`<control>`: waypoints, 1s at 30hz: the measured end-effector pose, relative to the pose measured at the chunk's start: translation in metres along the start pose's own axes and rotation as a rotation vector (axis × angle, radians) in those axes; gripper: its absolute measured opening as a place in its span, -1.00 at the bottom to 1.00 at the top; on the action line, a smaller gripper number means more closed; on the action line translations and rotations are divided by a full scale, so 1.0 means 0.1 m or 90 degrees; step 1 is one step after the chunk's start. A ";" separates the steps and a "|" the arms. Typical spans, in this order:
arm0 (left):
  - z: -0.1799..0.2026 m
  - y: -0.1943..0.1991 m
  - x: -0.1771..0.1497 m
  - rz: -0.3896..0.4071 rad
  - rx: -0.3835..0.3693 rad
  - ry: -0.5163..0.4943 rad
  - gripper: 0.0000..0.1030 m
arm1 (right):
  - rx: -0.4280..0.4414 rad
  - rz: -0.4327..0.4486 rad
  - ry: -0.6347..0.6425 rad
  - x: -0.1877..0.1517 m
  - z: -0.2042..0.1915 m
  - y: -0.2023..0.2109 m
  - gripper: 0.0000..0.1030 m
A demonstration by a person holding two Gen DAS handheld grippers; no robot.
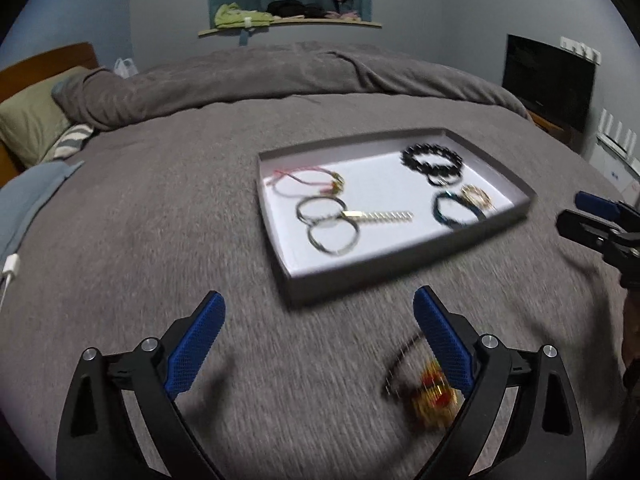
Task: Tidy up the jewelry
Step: 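Move the left tool to the red-gold pendant while the right tool grasps the garnet bead bracelet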
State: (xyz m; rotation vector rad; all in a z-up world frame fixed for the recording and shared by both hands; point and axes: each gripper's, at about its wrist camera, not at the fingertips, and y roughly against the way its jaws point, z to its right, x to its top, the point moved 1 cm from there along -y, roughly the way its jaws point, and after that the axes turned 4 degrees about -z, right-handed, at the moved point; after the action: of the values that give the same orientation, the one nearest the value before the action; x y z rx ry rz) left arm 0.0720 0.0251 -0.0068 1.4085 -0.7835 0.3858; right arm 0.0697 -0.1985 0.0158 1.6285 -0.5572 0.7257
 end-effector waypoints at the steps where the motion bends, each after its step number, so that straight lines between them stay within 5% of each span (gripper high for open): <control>1: 0.03 0.02 -0.05 -0.001 0.003 -0.010 0.84 | -0.001 -0.003 -0.002 -0.04 0.00 0.00 0.89; 14: 0.09 0.19 -0.48 -0.028 -0.026 -0.019 0.84 | 0.042 -0.053 0.053 -0.31 -0.49 -0.16 0.86; 24: 0.12 0.15 -0.55 -0.037 -0.053 -0.041 0.84 | 0.129 -0.125 0.071 -0.24 -0.87 -0.45 -0.58; 30: 0.17 0.15 -0.54 -0.036 -0.066 -0.050 0.84 | 0.137 -0.141 0.086 -0.28 -0.94 -0.54 -0.89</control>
State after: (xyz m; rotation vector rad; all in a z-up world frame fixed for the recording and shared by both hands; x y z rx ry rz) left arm 0.0200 0.0225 -0.0338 1.3520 -0.8137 0.2439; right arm 0.0739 -0.0970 -0.0324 1.7908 -0.2020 0.7425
